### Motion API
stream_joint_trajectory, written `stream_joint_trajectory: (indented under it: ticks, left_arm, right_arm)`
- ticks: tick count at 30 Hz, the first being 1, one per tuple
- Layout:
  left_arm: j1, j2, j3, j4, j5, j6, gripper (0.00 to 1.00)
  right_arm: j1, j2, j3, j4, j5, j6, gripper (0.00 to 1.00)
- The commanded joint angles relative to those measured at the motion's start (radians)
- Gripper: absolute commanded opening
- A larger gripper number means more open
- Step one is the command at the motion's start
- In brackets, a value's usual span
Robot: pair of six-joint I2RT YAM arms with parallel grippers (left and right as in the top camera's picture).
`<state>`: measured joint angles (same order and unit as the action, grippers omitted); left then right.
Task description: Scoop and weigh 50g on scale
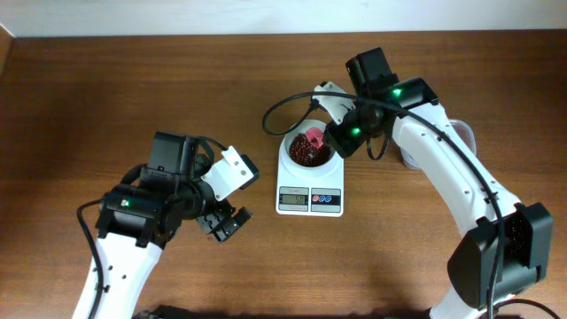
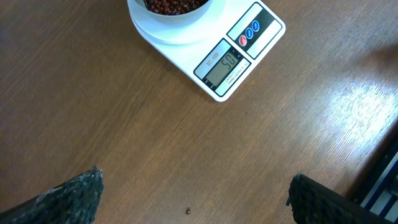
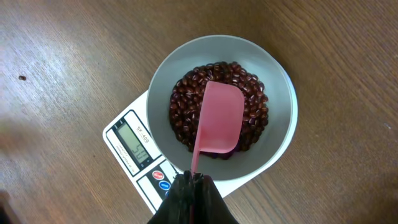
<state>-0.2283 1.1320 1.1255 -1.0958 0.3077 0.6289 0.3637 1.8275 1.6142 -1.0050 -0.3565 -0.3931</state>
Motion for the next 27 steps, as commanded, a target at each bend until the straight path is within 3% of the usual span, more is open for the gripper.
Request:
stream_joint_trajectory:
  ticks: [1, 6, 16, 19, 21, 27]
  left_arm:
    - [0.004, -0.01, 0.02, 0.002, 0.014, 0.015, 0.99]
    - [0.004, -0.01, 0.02, 0.002, 0.014, 0.015, 0.99]
    - [0.004, -0.01, 0.02, 0.002, 0.014, 0.016, 0.99]
    - [0.004, -0.01, 0.02, 0.002, 0.014, 0.015, 0.99]
    - [0.004, -0.01, 0.02, 0.002, 0.014, 0.015, 0.99]
    - [0.004, -0.01, 0.02, 0.002, 0.014, 0.015, 0.99]
  right_arm:
    - [0.002, -0.031, 0.021, -0.001, -0.014, 0.009, 0.04]
    - [-0.038, -0.031, 0.021, -0.002, -0.114, 0.148, 0.04]
    - [-0.249, -0.031, 0.021, -0.024, -0.503, 0.174, 0.04]
    - [-0.329, -0.031, 0.021, -0.069, -0.508, 0.169, 0.04]
    - [-0.432, -0.031, 0.021, -0.127, -0.488, 0.088, 0.04]
    - [-0.711, -0.037, 0.027, -0.246, -0.343, 0.031, 0.04]
